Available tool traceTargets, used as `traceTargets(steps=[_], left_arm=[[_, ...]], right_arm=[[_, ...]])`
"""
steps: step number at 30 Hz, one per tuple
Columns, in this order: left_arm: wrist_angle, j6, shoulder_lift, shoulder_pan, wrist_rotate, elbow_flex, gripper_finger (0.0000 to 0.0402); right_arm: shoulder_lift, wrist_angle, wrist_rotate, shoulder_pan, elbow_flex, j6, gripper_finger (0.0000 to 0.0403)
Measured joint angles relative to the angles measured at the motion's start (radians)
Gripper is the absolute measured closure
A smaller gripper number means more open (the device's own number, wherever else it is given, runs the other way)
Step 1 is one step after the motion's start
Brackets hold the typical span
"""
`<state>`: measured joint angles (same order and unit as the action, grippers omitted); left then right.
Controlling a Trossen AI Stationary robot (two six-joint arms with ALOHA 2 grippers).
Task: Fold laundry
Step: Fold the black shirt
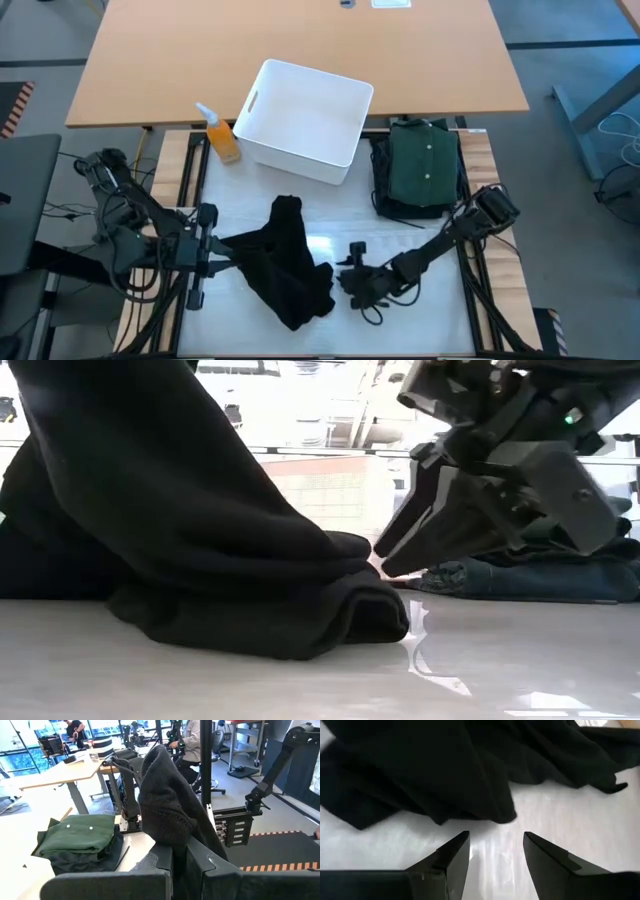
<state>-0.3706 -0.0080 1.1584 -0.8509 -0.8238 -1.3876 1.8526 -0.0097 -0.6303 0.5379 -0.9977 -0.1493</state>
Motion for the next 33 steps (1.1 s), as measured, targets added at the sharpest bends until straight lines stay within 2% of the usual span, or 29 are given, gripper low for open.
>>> traceTargets(steps=[2, 5, 8, 11, 15, 17, 20, 24, 28, 30, 33], left_arm=[[-0.004, -0.015, 0.0, 0.0, 0.0, 0.0, 0.0401], [-0.018, -0.031, 0.0, 0.0, 0.0, 0.0, 0.0401], [-0.027, -0.032, 0.0, 0.0, 0.0, 0.0, 0.0401], [-0.031, -0.031, 0.0, 0.0, 0.0, 0.0, 0.0401], [-0.031, -0.027, 0.0, 0.0, 0.0, 0.0, 0.0401], [-0.02, -0.01, 0.0, 0.0, -0.002, 0.0, 0.0401], [0.047, 0.048, -0.003, 0.0, -0.002, 0.0, 0.0401], [0.161, 0.179, -0.017, -0.009, -0.004, -0.047, 0.0401], [0.183, 0.31, -0.022, -0.053, -0.021, -0.159, 0.0401], [0.178, 0.367, -0.021, -0.088, -0.075, -0.202, 0.0401], [0.177, 0.452, -0.02, -0.144, -0.228, -0.245, 0.0401]], right_arm=[[0.0, 0.008, 0.022, -0.015, 0.0, 0.026, 0.0191], [0.0, 0.058, 0.115, -0.036, 0.0, 0.095, 0.0193], [0.0, 0.13, 0.138, -0.055, -0.001, 0.165, 0.0209], [0.0, 0.155, 0.167, -0.079, -0.001, 0.201, 0.026], [0.0, 0.16, 0.352, -0.116, -0.001, 0.204, 0.0372], [-0.012, 0.15, 0.426, -0.126, -0.001, 0.196, 0.0382], [-0.092, 0.024, 0.438, -0.11, -0.034, 0.187, 0.0382], [-0.299, -0.304, 0.358, -0.054, -0.152, 0.182, 0.0382], [-0.502, -0.561, 0.149, 0.07, -0.348, 0.176, 0.0382], [-0.572, -0.613, 0.001, 0.156, -0.454, 0.176, 0.0382], [-0.635, -0.62, -0.186, 0.277, -0.577, 0.198, 0.0382]])
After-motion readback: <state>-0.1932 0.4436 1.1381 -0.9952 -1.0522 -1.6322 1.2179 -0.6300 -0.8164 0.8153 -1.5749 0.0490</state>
